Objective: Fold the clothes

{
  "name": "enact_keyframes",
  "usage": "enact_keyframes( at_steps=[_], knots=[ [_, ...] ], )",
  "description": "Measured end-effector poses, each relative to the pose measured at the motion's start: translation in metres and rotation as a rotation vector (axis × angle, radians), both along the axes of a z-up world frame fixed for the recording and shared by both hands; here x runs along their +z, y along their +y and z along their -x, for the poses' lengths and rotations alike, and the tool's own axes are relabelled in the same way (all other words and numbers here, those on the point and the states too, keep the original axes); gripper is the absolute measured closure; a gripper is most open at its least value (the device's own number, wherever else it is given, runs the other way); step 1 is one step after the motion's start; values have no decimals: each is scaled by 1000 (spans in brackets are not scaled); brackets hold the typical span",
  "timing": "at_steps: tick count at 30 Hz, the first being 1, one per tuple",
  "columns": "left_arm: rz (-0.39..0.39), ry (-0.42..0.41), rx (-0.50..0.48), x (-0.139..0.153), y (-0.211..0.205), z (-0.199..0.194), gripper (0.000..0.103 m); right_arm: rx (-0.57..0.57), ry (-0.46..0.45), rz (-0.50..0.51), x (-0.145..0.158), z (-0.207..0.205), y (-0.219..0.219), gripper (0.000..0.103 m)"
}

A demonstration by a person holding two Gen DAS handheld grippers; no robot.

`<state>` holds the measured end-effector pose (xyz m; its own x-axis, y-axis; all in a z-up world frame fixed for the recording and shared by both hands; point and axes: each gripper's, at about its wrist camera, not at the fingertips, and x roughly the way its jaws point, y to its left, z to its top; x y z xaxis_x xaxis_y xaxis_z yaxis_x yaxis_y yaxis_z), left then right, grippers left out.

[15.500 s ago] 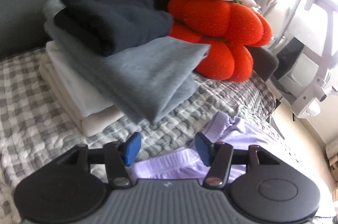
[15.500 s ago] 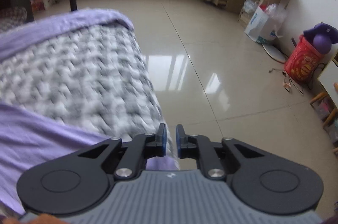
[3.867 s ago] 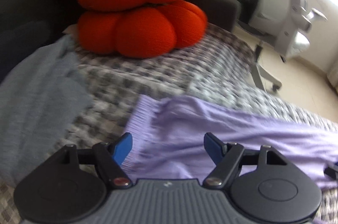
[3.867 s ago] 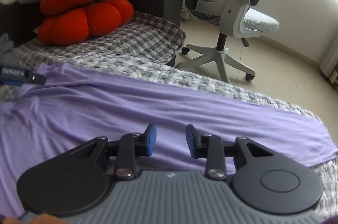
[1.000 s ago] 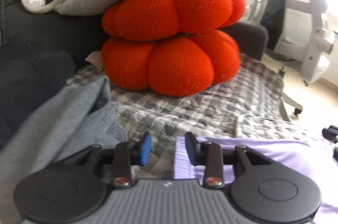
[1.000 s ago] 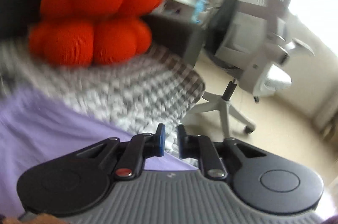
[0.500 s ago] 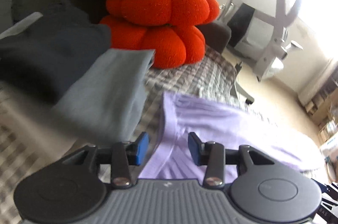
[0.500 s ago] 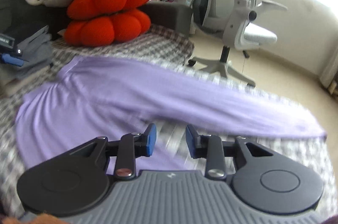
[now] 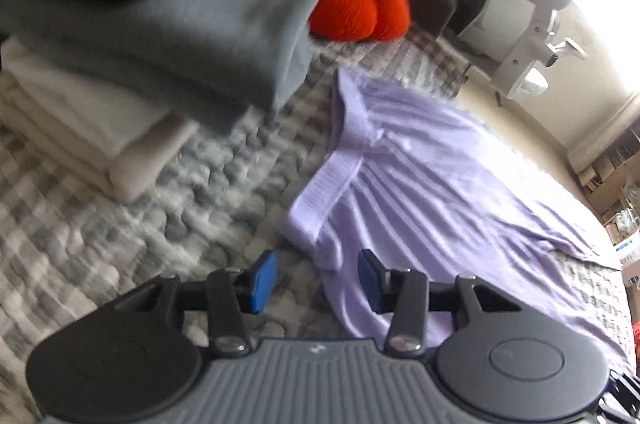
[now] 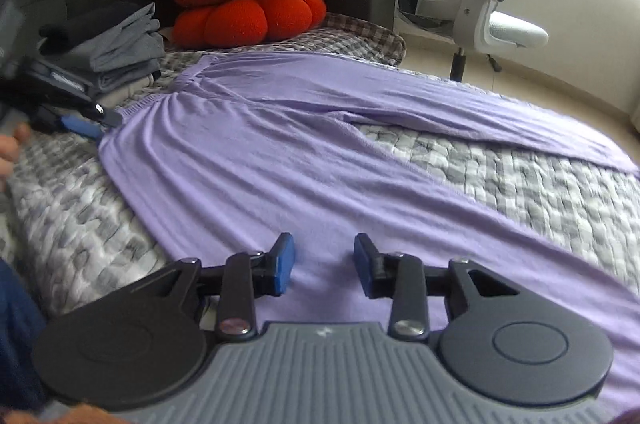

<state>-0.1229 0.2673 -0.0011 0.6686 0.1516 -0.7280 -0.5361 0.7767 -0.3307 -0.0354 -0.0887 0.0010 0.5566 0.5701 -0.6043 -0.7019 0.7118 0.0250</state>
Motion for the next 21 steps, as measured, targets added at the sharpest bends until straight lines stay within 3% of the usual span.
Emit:
enact_keyframes(
  at_steps=[3,5,7,8,13,21],
  knots=[
    [-29,-17,38,-5,-6,-1,64,7,9,-8,-1,12,-16,65],
    [-48,-11,69,-5,-7,-1,77,28,1,16,-1,21,-28,64],
    [-59,-2,82,-5,-7,-2,97,39,-11,48,1,31,-40,61],
    [-58,-4,82,-5,-8,-2,100,37,-15,61,1,35,-46,59],
    [-52,-16,91,-5,-7,2,102,-98,-9,53,-2,40,-97,57],
    [-32,-36,105,0,1,8,102,-411,51,-76,-3,38,-196,57]
  ],
)
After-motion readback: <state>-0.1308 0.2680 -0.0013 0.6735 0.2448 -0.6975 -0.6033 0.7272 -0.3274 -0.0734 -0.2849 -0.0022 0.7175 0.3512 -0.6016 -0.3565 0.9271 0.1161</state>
